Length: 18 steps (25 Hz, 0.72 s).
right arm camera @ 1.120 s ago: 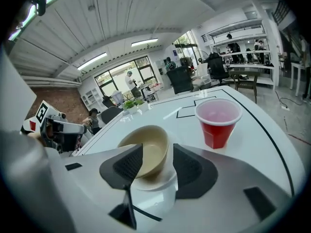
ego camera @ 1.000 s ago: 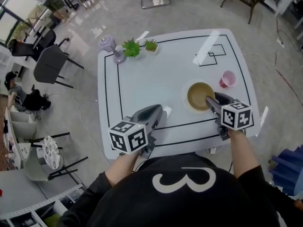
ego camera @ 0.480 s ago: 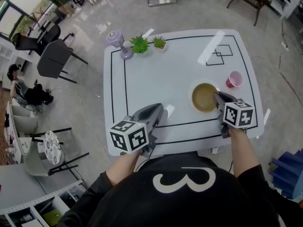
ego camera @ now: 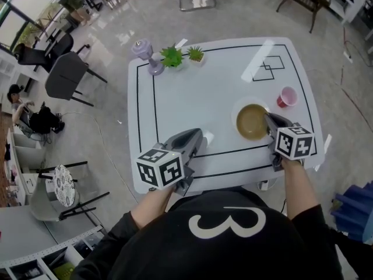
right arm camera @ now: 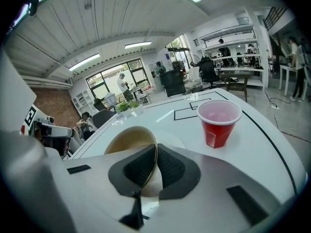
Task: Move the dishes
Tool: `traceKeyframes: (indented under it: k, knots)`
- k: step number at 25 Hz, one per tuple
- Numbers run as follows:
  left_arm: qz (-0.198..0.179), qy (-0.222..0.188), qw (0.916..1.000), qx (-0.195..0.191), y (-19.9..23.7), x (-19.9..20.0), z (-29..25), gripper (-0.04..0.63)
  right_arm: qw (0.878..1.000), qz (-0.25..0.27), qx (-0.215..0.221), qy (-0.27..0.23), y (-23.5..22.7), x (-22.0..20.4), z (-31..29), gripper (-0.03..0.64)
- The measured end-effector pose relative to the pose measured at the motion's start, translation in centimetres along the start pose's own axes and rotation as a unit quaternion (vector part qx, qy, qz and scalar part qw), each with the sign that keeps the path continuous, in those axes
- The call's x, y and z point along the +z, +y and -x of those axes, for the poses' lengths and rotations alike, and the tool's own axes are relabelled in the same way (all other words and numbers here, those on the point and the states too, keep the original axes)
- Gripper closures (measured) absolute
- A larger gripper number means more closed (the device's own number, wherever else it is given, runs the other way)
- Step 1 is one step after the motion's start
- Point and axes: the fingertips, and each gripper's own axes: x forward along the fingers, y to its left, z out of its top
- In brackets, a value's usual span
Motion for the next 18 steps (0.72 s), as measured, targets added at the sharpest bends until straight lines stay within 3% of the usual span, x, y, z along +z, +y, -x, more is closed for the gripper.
traceKeyframes:
  k: [10, 18]
  knots:
    - [-0.015, 0.015, 0.9993, -0.031, -2.6, -0.3, -1.9, 0.594, 0.999, -0.019, -0.009, -0.041, -1.0, 1.5, 5.0, 0.592]
    - [-0.033, 0.039, 0.9971, -0.056, -4.9, -1.3, -4.0, 0.594, 0.996, -0.045, -0.041, -0.059, -4.3, 0.9, 8.7, 0.592]
